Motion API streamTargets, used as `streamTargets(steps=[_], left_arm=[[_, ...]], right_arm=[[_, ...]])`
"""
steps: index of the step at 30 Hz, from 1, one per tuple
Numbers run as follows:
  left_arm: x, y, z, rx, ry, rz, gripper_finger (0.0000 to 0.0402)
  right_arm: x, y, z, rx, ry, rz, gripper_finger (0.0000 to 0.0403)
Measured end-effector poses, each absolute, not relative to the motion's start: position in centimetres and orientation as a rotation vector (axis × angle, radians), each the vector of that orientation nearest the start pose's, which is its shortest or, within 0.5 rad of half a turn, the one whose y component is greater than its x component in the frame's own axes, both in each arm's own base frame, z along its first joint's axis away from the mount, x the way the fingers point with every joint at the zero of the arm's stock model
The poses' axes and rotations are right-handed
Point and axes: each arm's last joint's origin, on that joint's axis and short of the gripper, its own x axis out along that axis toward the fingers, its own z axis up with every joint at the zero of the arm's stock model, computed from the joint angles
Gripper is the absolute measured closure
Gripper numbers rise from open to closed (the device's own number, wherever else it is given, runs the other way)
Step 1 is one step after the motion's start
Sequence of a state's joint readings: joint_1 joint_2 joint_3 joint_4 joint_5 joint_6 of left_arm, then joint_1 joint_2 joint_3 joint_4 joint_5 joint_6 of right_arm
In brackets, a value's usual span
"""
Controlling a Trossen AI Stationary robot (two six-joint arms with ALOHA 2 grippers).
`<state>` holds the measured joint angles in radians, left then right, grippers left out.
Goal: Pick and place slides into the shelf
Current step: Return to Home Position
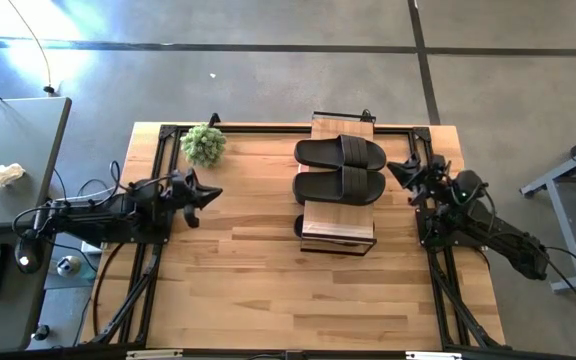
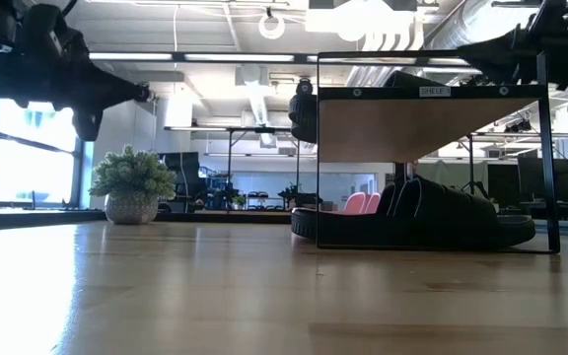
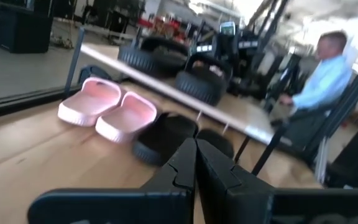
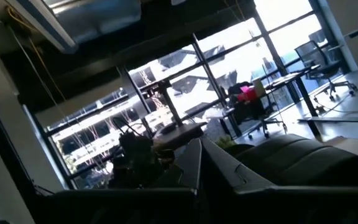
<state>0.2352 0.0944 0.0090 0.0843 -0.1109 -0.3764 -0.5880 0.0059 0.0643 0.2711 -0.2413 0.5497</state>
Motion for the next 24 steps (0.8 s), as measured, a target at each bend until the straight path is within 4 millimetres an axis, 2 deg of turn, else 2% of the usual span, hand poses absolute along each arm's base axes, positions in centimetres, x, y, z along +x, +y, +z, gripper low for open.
streamTargets(steps=[8, 14, 16, 24], left_arm=[[10.0, 2.7, 16.1, -0.236, 0.027, 0.344, 0.0401], [10.0, 2.8, 16.1, -0.106, 0.045, 0.375, 0.0401], [10.0, 2.8, 16.2, -0.103, 0.042, 0.381, 0.0401], [10.0, 2.8, 16.2, -0.103, 0.043, 0.378, 0.0401]], right_arm=[[7.9, -4.4, 20.2, 0.241, -0.281, -0.304, 0.0403], [7.9, -4.5, 20.1, -0.115, -0.209, -0.355, 0.0403], [7.9, -4.5, 20.1, -0.181, -0.190, -0.376, 0.0403], [7.9, -4.8, 19.2, -0.154, -0.106, -0.446, 0.0403]])
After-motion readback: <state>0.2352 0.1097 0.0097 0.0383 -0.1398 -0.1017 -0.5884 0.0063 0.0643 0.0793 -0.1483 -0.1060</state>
